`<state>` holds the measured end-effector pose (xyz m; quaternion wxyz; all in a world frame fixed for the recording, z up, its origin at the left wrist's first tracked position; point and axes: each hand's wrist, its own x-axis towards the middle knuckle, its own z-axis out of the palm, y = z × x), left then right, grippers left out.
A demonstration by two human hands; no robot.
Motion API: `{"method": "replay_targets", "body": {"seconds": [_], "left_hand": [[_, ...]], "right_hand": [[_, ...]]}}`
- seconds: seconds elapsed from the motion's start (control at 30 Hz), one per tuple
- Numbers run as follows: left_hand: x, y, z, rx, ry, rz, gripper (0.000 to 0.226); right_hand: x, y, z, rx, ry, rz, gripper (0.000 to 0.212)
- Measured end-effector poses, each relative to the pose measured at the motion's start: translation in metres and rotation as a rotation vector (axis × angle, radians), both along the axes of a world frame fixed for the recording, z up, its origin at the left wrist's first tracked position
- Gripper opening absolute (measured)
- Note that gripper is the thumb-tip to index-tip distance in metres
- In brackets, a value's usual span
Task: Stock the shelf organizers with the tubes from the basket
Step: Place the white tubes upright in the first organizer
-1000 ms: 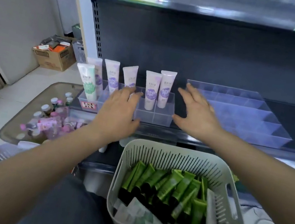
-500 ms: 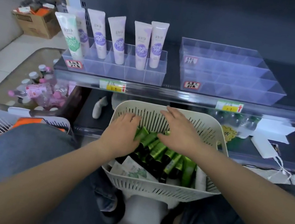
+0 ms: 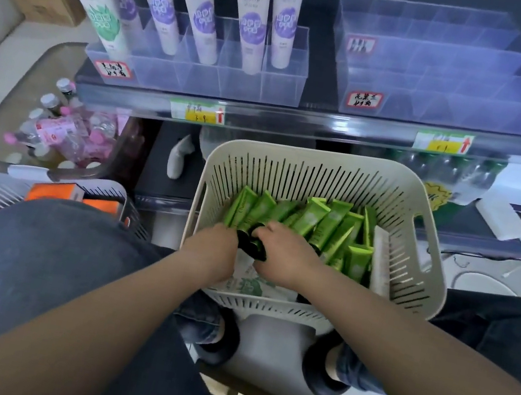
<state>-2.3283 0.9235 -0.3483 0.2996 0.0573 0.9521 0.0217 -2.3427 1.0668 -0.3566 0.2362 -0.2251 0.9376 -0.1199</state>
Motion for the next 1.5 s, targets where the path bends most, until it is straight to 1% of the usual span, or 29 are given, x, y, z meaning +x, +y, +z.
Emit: {"method": "replay_targets", "body": {"seconds": [0.1, 0.23, 0.37, 0.6, 0.8, 0.93, 1.07, 1.17, 1.27, 1.4, 1.5], "left_hand": [[0.0, 0.002, -0.01, -0.05, -0.113, -0.035, 0.042], [0.001, 0.003, -0.022, -0.107, -0.173, -0.102, 0.043], [-0.002, 0.006, -0.026, -0.124, -0.231, -0.12, 0.046], [-0.008, 0.012, -0.029, -0.137, -0.259, -0.074, 0.035], [-0.012, 0.014, -0.033, -0.133, -0.27, -0.055, 0.034], [-0.013, 0.015, -0.032, -0.122, -0.287, -0.052, 0.033], [-0.013, 0.013, -0.028, -0.082, -0.267, -0.078, 0.031], [-0.012, 0.01, -0.026, -0.038, -0.24, -0.107, 0.033], [-0.009, 0.008, -0.022, 0.012, -0.199, -0.099, 0.034], [-0.008, 0.005, -0.015, 0.106, -0.147, -0.061, 0.025], [-0.006, 0.005, -0.011, 0.179, -0.098, -0.044, 0.026]], "right_hand": [[-0.001, -0.005, -0.011, 0.046, -0.056, 0.082, 0.049], [-0.005, -0.012, -0.022, 0.065, -0.097, 0.176, 0.049], [-0.011, -0.021, -0.031, 0.053, -0.134, 0.208, 0.049], [-0.016, -0.025, -0.04, 0.05, -0.08, 0.232, 0.038], [-0.016, -0.027, -0.043, 0.032, -0.013, 0.227, 0.032], [-0.018, -0.027, -0.041, 0.015, -0.016, 0.221, 0.028], [-0.019, -0.025, -0.034, 0.0, -0.057, 0.202, 0.02], [-0.021, -0.022, -0.028, 0.025, -0.106, 0.155, 0.013], [-0.023, -0.018, -0.023, 0.051, -0.125, 0.117, 0.014], [-0.023, -0.008, -0.014, 0.044, -0.14, 0.059, 0.013], [-0.021, 0.001, -0.007, 0.035, -0.145, -0.002, 0.015]]}}
